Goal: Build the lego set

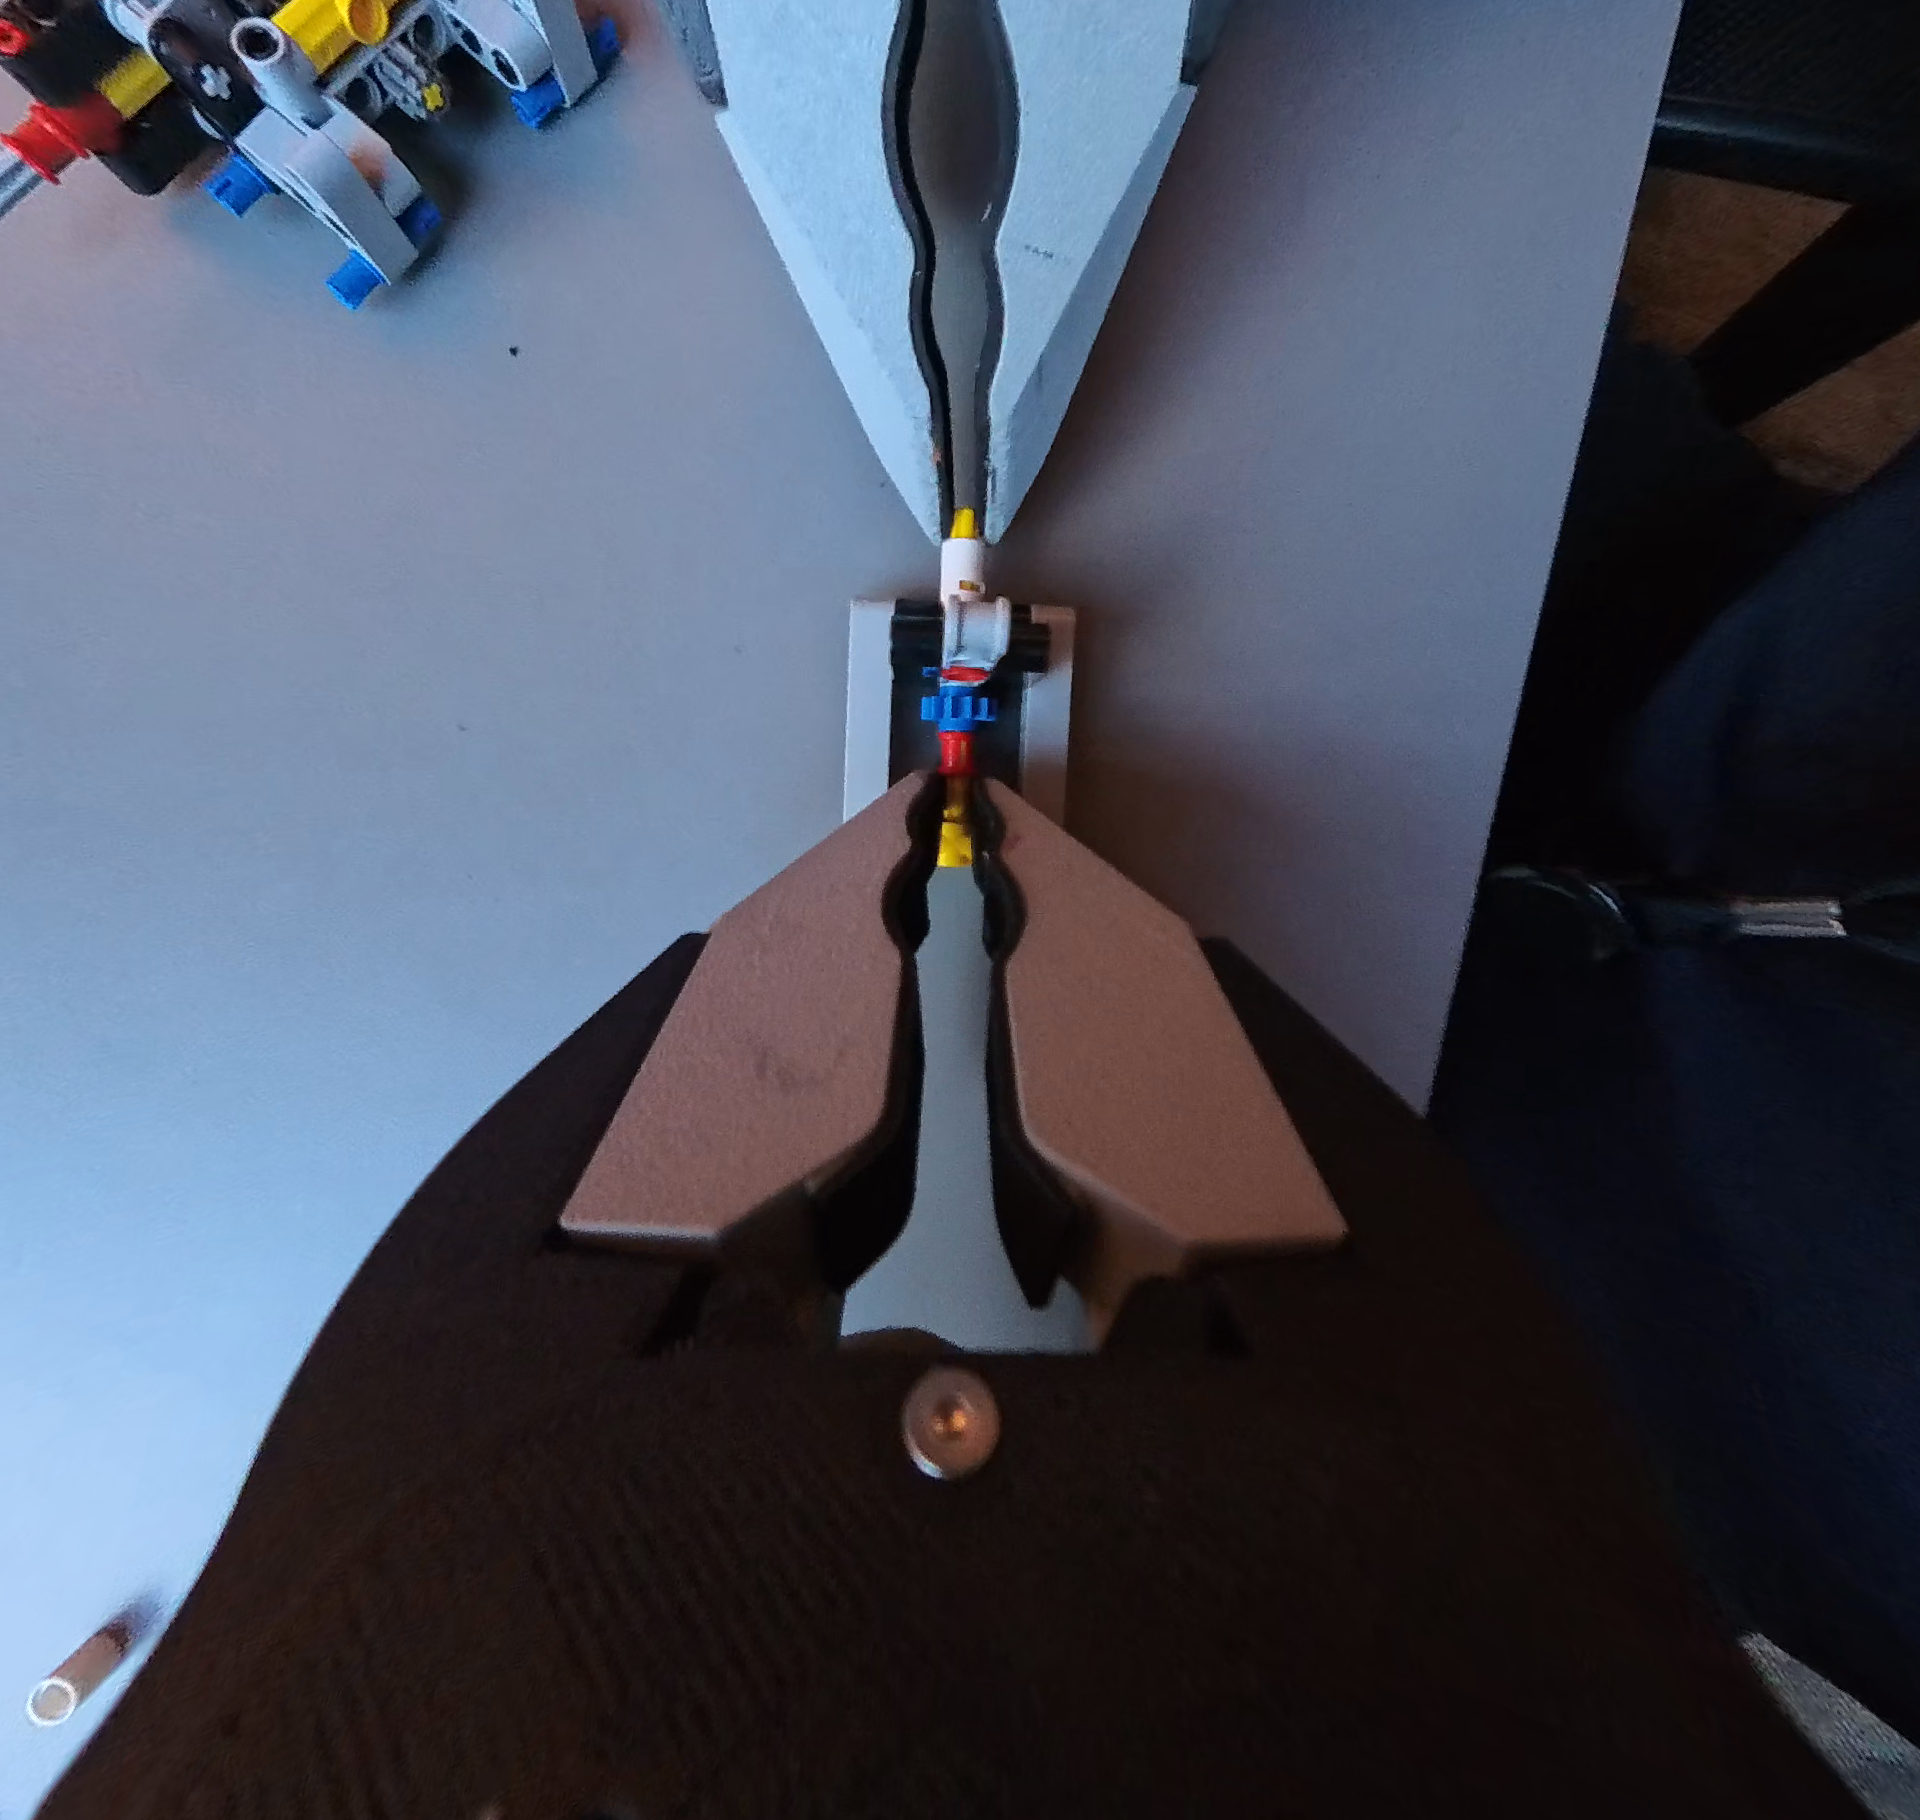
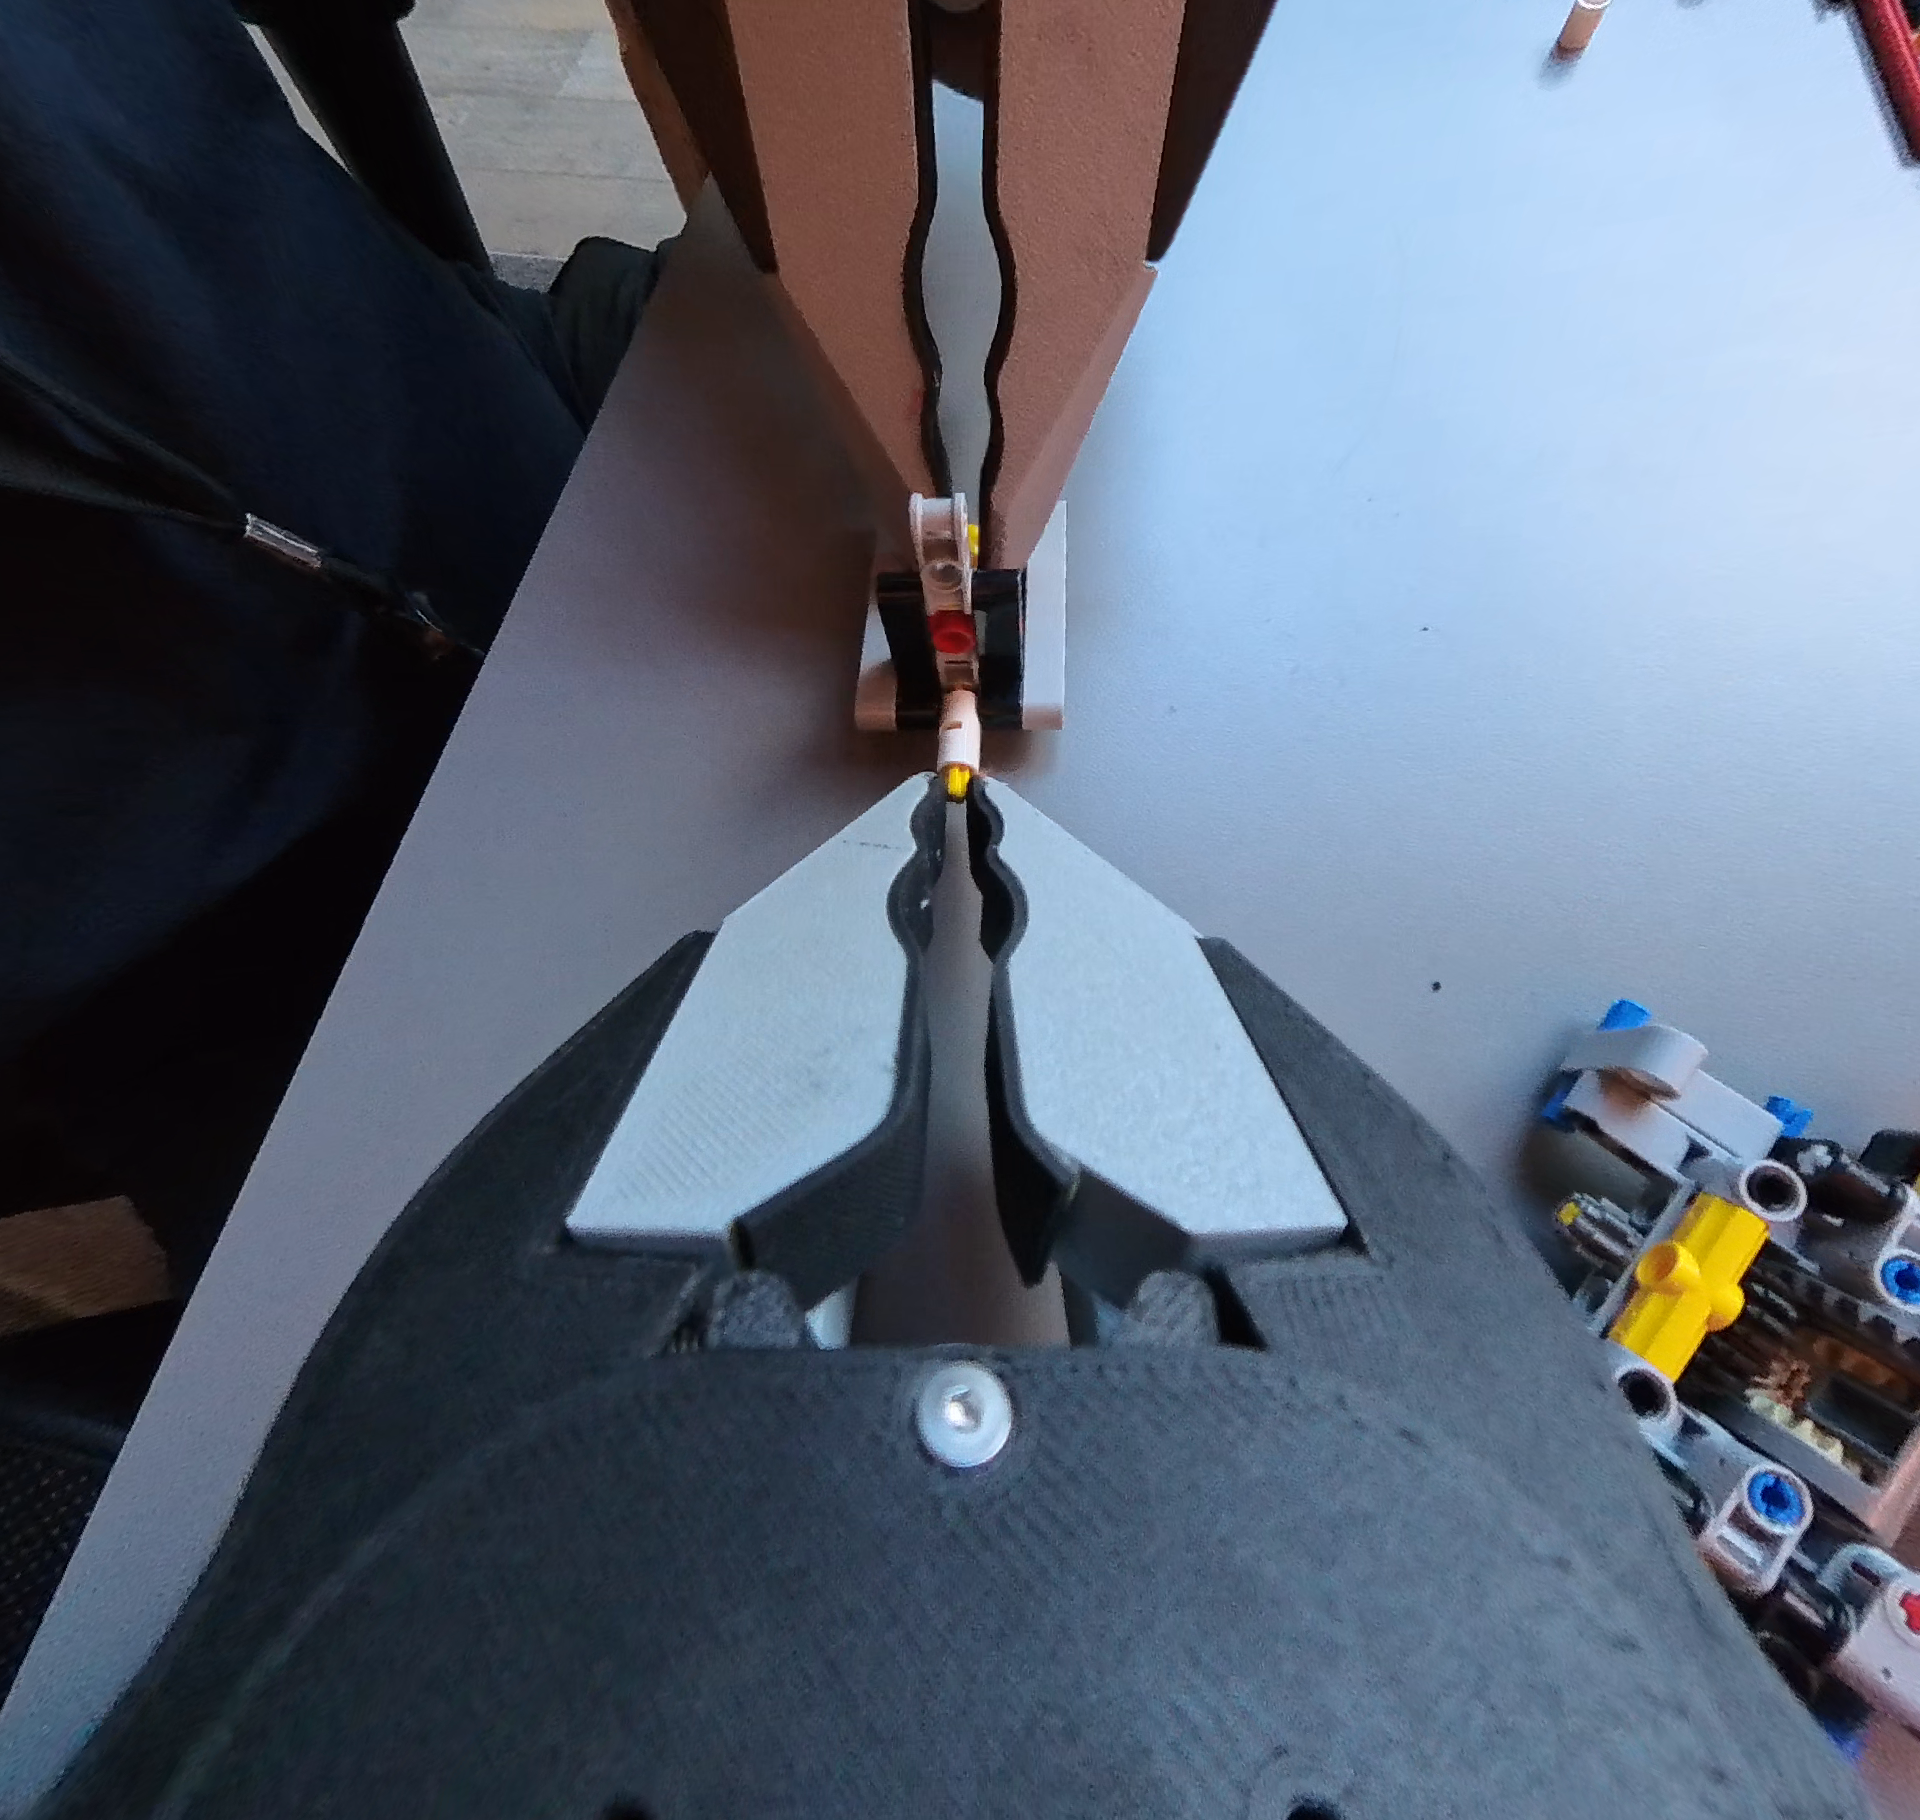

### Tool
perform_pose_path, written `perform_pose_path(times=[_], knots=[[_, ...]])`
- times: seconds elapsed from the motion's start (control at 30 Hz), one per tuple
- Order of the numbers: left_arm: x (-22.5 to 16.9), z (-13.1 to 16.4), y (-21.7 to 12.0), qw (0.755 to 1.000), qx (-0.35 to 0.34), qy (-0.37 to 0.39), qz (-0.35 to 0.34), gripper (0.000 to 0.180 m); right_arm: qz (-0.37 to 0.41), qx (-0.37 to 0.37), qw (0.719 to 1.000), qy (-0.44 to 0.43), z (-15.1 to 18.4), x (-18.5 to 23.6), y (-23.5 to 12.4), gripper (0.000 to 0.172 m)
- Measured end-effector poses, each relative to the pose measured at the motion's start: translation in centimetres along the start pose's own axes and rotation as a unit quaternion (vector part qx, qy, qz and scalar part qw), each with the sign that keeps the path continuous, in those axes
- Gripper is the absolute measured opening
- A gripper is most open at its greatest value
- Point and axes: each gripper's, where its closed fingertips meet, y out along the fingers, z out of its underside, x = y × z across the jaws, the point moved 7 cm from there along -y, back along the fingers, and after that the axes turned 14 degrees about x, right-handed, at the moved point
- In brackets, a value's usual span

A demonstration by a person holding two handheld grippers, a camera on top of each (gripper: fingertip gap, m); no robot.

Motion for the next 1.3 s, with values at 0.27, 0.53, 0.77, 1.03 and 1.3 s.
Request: perform_pose_path(times=[0.27, 0.53, 0.77, 1.03, 1.3], knots=[[0.2, 0.3, 0.5, 0.997, -0.078, -0.006, 0.005, 0.001, 0.006, 0.011, 1.000, 0.007, 0.1, -0.2, 0.0, 0.001], [0.4, 0.6, 0.4, 0.996, -0.092, -0.010, 0.010, 0.002, 0.019, 0.015, 1.000, 0.004, 0.0, -0.2, 0.1, 0.001], [0.2, 0.5, -1.6, 0.996, -0.064, 0.026, -0.051, 0.050, 0.030, 0.025, 0.999, -0.013, -0.3, 0.1, 0.7, 0.001], [0.2, 0.1, 0.2, 0.999, -0.037, 0.031, -0.010, 0.040, 0.040, 0.025, 0.999, -0.023, -0.5, 0.3, 0.8, 0.001], [0.0, 1.1, 0.4, 0.996, -0.086, 0.021, -0.020, 0.041, 0.039, 0.009, 0.999, -0.025, -0.5, 0.3, 0.6, 0.001]])
